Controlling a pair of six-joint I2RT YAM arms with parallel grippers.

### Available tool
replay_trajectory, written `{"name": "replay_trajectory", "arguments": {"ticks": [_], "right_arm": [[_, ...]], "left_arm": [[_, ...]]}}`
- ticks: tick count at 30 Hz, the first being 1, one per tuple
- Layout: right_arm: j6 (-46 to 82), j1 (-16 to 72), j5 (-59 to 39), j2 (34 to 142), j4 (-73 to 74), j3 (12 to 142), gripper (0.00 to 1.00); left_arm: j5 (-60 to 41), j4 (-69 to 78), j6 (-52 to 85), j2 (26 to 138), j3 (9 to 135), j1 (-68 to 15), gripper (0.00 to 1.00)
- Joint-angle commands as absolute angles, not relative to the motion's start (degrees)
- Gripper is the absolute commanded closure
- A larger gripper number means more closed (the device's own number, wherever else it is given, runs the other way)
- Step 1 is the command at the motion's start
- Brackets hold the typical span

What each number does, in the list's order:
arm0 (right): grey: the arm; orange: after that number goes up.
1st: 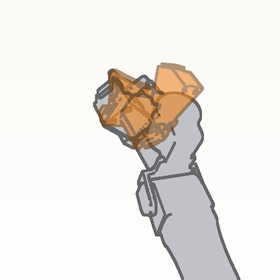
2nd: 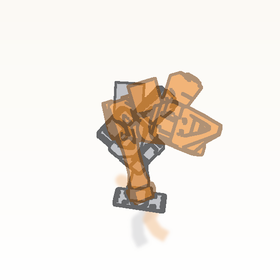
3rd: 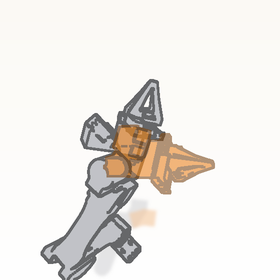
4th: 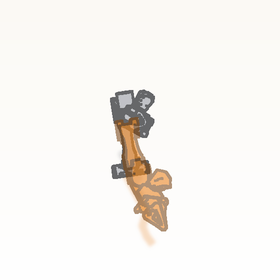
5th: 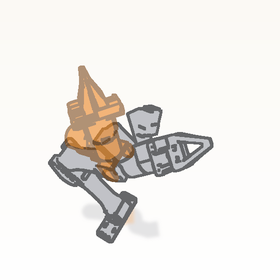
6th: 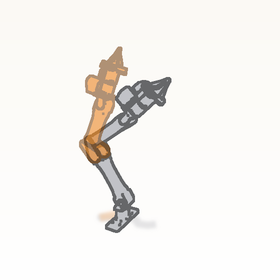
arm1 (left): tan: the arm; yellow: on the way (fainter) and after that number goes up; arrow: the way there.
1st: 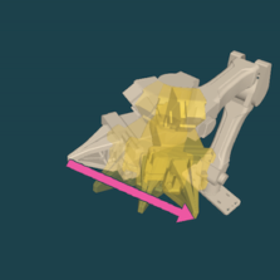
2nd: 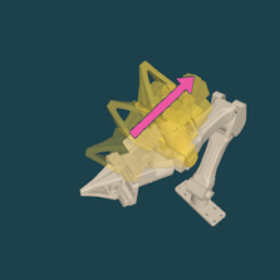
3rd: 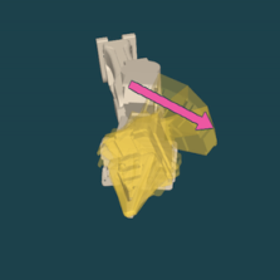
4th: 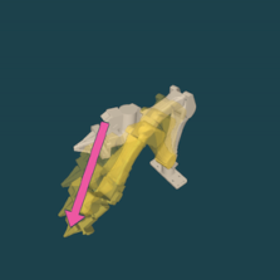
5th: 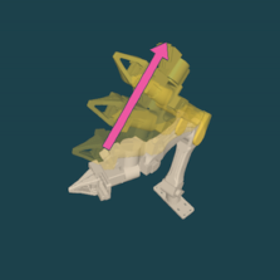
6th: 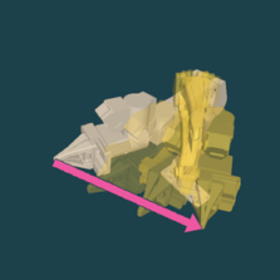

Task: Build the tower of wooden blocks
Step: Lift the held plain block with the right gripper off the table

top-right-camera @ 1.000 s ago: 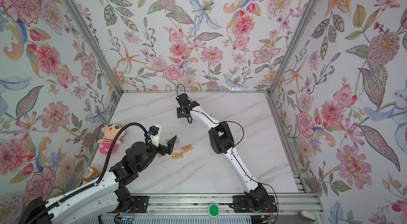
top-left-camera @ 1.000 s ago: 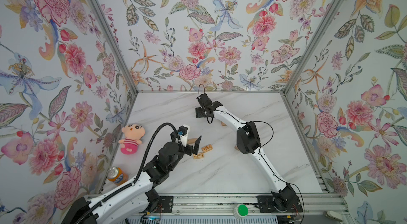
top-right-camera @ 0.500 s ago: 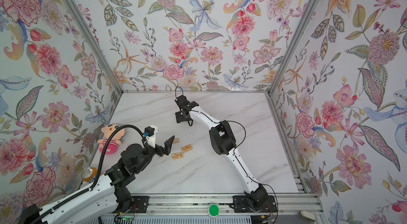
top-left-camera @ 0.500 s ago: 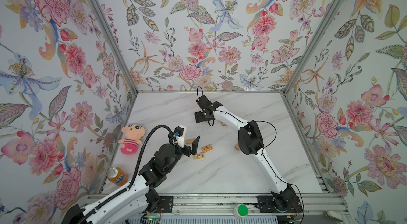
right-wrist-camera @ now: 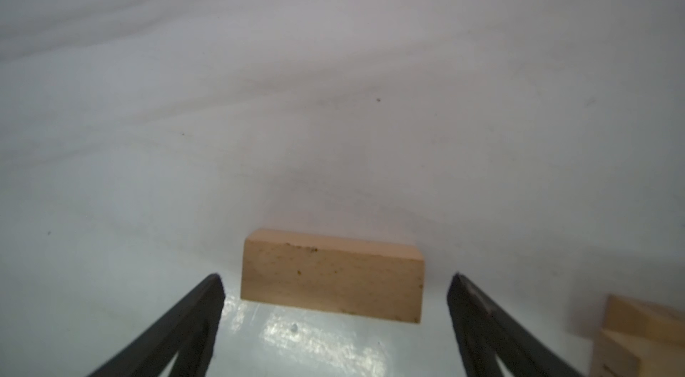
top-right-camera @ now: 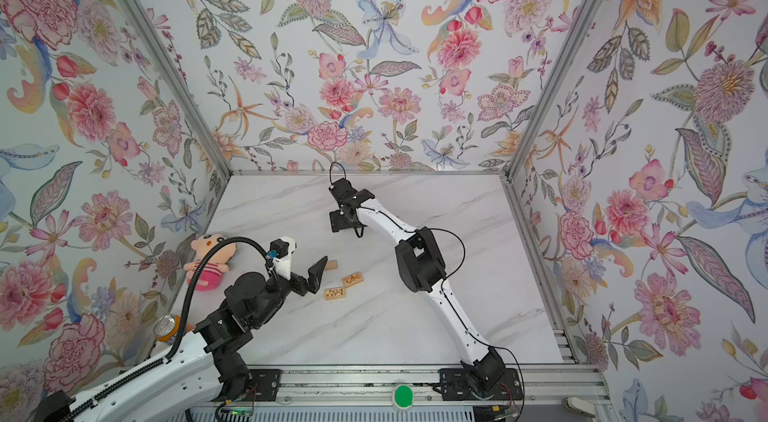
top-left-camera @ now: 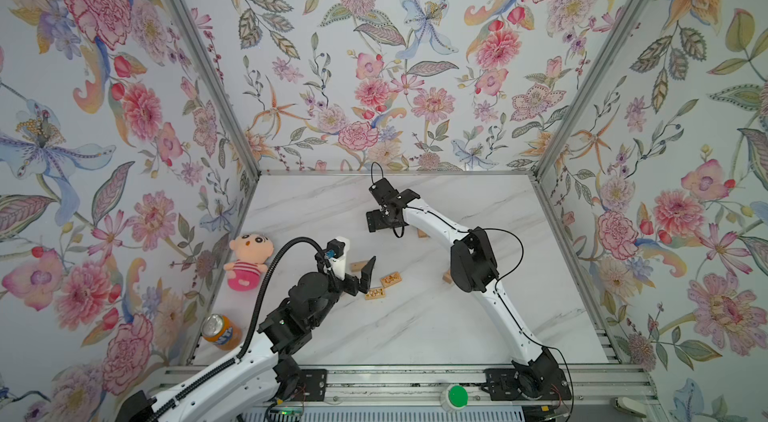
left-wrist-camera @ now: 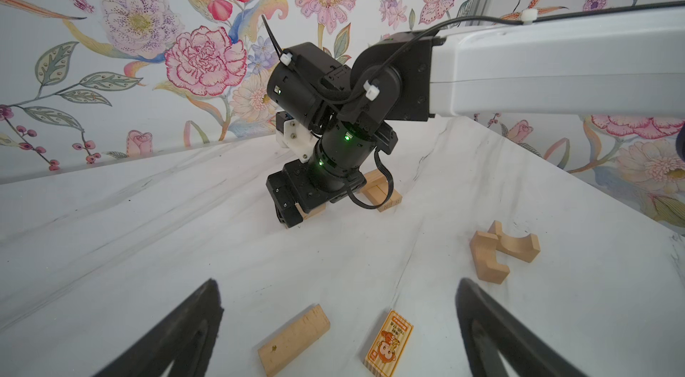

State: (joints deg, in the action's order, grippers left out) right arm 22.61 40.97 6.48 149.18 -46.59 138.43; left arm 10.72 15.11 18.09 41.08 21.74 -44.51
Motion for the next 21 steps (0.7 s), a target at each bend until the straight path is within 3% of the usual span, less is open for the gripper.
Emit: {"name": "replay_trajectory", "arguments": {"ticks": [1, 21], "right_arm": [[24.5, 41.2, 7.3, 150.0, -48.7, 141.4, 0.04], [26.5, 42.5, 8.6, 153.7, -51.9, 144.0, 0.08]], "left_arm": [[10.4, 14.6, 18.6, 40.8, 21.4, -43.8, 0.01], [10.8, 15.2, 18.3, 40.4, 20.4, -43.8, 0.01]]}}
